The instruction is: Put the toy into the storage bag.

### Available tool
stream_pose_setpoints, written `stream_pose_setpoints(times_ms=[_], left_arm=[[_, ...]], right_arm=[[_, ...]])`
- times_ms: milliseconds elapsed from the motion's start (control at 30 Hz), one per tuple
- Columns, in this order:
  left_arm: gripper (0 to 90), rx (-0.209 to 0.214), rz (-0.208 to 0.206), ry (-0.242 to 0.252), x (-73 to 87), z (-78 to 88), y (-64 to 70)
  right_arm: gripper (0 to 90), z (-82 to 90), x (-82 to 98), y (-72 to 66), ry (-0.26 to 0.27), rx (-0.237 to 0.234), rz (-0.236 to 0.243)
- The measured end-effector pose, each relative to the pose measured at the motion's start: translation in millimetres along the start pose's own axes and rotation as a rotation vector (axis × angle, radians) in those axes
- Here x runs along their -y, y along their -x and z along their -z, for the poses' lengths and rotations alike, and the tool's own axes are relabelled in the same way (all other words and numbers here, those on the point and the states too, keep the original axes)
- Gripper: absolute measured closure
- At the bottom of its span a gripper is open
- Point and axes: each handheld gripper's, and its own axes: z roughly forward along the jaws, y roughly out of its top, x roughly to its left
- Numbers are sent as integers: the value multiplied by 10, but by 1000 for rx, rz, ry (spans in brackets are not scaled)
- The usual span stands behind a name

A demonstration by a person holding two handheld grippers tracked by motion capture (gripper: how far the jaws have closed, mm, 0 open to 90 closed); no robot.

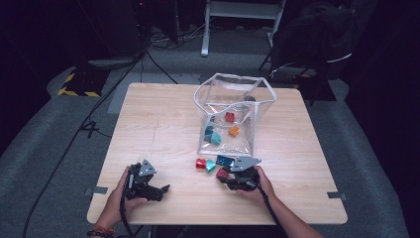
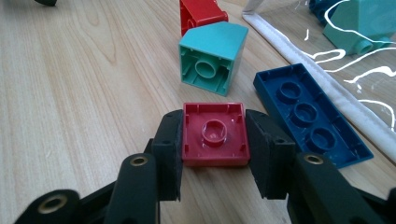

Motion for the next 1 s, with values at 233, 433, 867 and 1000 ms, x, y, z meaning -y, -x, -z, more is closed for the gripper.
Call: stream_pose_setpoints(times_ms=[233, 433, 867, 1000], left_arm=[[4, 1, 0, 1, 0, -1, -1], [4, 1, 0, 0, -1, -1, -1], [4, 1, 0, 0, -1, -1, -2], [4, 1, 0, 0, -1, -1, -2]], right_arm=[[592, 206, 42, 61, 19, -13, -42], [592, 564, 76, 184, 78, -47, -60], [592, 973, 71, 416, 128, 105, -83], [592, 1054, 60, 487, 144, 137, -94]])
